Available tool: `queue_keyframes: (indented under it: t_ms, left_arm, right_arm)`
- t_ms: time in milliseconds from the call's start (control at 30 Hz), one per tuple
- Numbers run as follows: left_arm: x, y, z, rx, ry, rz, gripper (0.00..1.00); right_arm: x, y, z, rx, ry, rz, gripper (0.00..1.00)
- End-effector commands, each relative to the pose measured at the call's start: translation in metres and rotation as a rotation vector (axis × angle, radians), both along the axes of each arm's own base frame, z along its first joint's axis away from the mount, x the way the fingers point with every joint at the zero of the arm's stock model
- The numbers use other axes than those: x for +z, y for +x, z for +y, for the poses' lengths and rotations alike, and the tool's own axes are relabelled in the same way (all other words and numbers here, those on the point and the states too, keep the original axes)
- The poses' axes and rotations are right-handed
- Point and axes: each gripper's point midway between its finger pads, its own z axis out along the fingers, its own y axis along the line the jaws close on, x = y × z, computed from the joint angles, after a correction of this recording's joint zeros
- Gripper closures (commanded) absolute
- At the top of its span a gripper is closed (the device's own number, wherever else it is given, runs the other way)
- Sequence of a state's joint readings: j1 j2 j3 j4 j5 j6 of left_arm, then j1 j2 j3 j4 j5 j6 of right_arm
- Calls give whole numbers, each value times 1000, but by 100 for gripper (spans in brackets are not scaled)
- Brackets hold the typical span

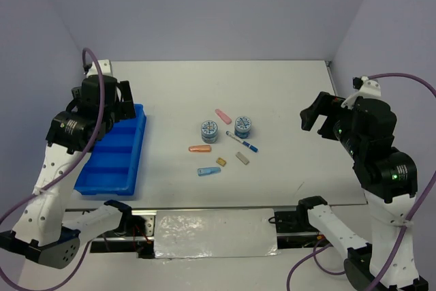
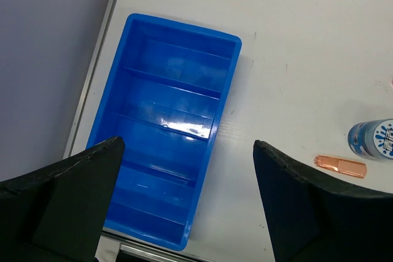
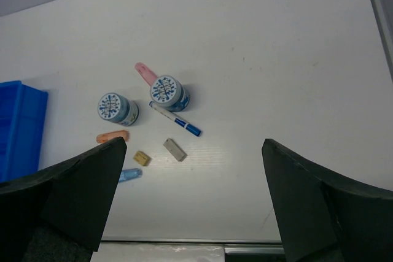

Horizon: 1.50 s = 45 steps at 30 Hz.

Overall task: Sort the stationery into containers
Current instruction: Pick up the stationery from the center of the board.

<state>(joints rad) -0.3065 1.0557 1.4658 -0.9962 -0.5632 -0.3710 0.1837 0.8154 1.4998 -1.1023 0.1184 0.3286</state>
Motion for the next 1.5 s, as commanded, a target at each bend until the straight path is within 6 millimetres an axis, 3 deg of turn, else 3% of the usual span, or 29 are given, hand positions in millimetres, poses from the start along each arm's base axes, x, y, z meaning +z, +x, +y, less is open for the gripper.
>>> queue_keyframes:
  t_ms: [0,200,300,400,433,467,533,600,800,833,1000,1233,1467]
  left_arm:
    - [0,2,0,6,5,-3,1]
    - [-17,12,-18,-80,-16,63,1]
    - [-33,27,-50,-184,-117,104,1]
    - [-63,46,-103,-278,-222,177,1]
    - [-70,49,-133,-325,-216,178,1]
    - [-91,57,-151,-346,-187,226,1]
    - [-107,58,-186,-395,-170,258,1]
    - [-140,72,-221,-431,-190,321,1]
    - [-174,83,-287,-549,-228,356,1]
    - [-190,85,-293,-550,-208,384,1]
    - [-202,98,-298,-550,-159,380,1]
    - [-226,101,-288,-517,-88,412,1]
    - [-205,107,-276,-473,-47,374,1]
  right_arm:
    - [3,-1,-3,-23,5,-9,0]
    - [-17,5,1,-12,6,52,0]
    - [-32,10,16,60,25,98,0]
    - [-48,14,21,70,43,147,0]
    - [-50,15,24,83,52,153,0]
    - [-55,16,26,86,56,167,0]
    - [-56,17,29,105,63,171,0]
    - [-57,15,35,140,71,180,0]
    - [-65,10,41,183,74,197,0]
    - [-68,10,41,184,75,203,0]
    - [-66,6,45,216,85,200,0]
    - [-69,8,47,231,75,210,0]
    - [-72,11,48,242,67,218,0]
